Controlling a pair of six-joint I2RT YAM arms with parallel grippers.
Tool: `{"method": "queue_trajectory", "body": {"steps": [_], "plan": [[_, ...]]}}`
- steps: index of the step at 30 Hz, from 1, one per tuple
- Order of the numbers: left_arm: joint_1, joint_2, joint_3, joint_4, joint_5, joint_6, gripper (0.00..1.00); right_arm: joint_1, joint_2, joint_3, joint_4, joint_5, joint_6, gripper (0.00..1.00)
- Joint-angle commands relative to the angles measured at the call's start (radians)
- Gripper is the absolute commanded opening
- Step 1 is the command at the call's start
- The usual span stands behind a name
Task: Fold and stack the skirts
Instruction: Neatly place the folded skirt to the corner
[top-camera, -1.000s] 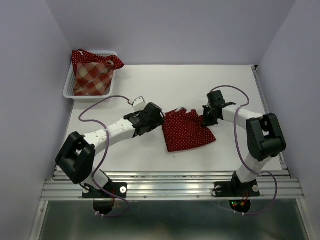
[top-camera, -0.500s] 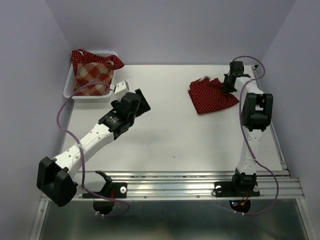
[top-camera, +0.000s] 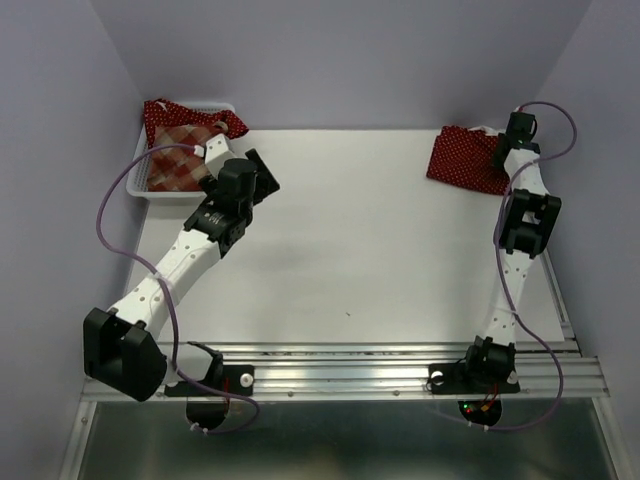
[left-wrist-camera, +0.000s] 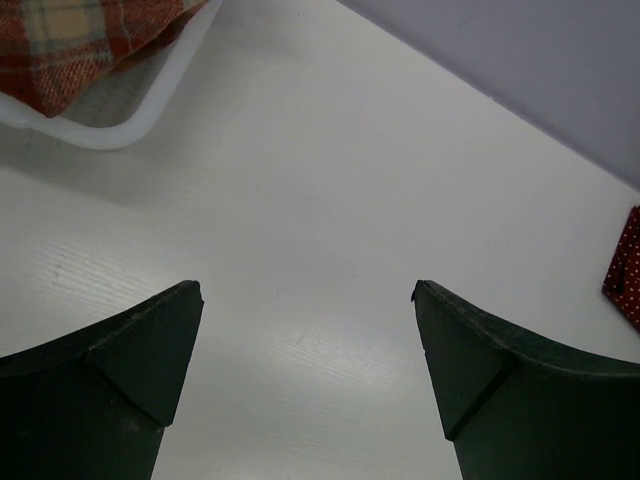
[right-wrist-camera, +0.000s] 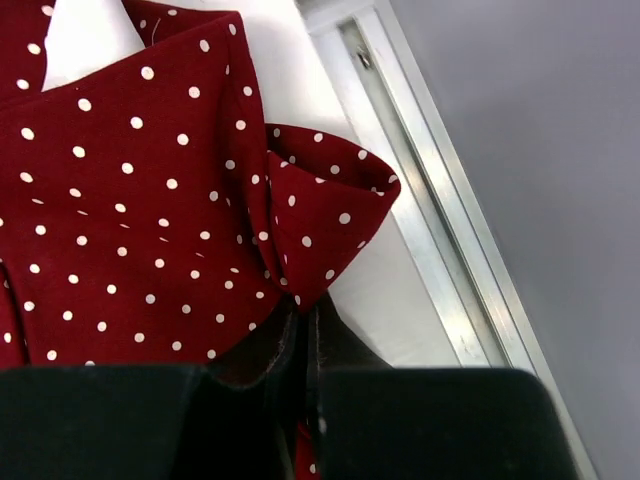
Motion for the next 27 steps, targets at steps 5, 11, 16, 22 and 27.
{"method": "queue_trajectory", "body": {"steps": [5,11,16,22,27], "plan": [[0.050,0.088,0.124,-0.041,0.005,0.055,0.99,0.024,0.044,0.080,0.156,-0.027,-0.131,0.11],[0.096,0.153,0.211,-0.092,0.003,0.072,0.99,0.024,0.027,0.092,0.284,-0.048,-0.183,0.28],[0.155,0.203,0.271,-0.103,0.023,0.154,0.99,0.024,-0.037,0.107,0.323,-0.091,-0.170,0.73],[0.234,0.344,0.374,-0.139,0.224,0.472,0.99,0.024,-0.353,-0.128,0.295,-0.295,0.002,1.00],[0.296,0.538,0.482,-0.234,0.180,0.532,0.99,0.096,-0.550,-0.373,0.245,-0.398,0.025,1.00]]}}
